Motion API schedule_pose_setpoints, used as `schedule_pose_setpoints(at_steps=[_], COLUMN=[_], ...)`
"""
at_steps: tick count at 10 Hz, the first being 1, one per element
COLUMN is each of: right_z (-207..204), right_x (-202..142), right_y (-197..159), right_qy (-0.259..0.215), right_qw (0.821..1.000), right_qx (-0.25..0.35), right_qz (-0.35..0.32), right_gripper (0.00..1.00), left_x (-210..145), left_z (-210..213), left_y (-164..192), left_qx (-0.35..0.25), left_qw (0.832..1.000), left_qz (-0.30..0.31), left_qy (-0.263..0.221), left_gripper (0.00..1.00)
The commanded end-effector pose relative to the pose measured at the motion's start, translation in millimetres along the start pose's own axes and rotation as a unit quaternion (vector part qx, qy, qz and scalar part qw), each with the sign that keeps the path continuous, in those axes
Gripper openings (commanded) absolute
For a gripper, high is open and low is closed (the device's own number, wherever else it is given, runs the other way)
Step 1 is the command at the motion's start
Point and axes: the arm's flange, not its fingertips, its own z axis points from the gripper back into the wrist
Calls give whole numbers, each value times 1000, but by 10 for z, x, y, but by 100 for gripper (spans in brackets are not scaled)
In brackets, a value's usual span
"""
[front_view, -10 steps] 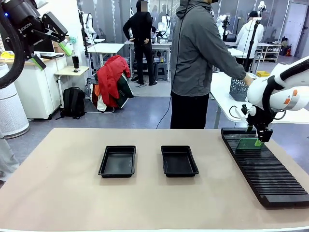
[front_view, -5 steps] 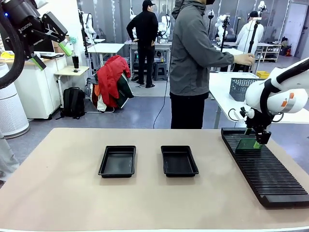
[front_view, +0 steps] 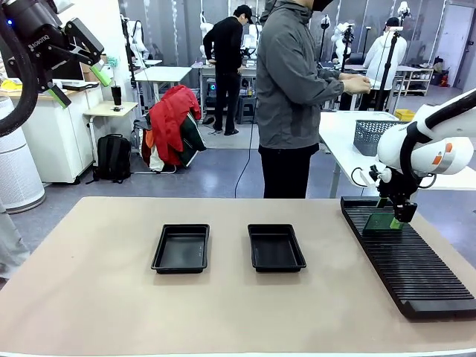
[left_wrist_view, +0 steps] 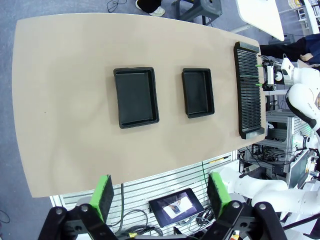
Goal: Inspect and transfer BCBs to ESD trays.
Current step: Pick up the Blank PCB from the PCB Rack and place it in the left ESD tray.
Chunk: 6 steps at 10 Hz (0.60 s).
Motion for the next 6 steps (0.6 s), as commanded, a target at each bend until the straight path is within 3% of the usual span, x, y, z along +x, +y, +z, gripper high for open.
schedule_pose_setpoints(at_steps=[1, 6], right_z=[22, -70], right_x=[1, 72], right_y=[7, 20], right_qy=[1, 22], right_qw=[1000, 1000], right_qx=[-2, -16], right_qz=[0, -11], right_gripper=[100, 88], left_x=[2, 2], left_z=[2, 2], left_y=[5, 5], left_qx=[0, 0], left_qw=[1000, 1000], left_qz=[-2, -2], left_qy=[-2, -2], left_gripper=[100, 100])
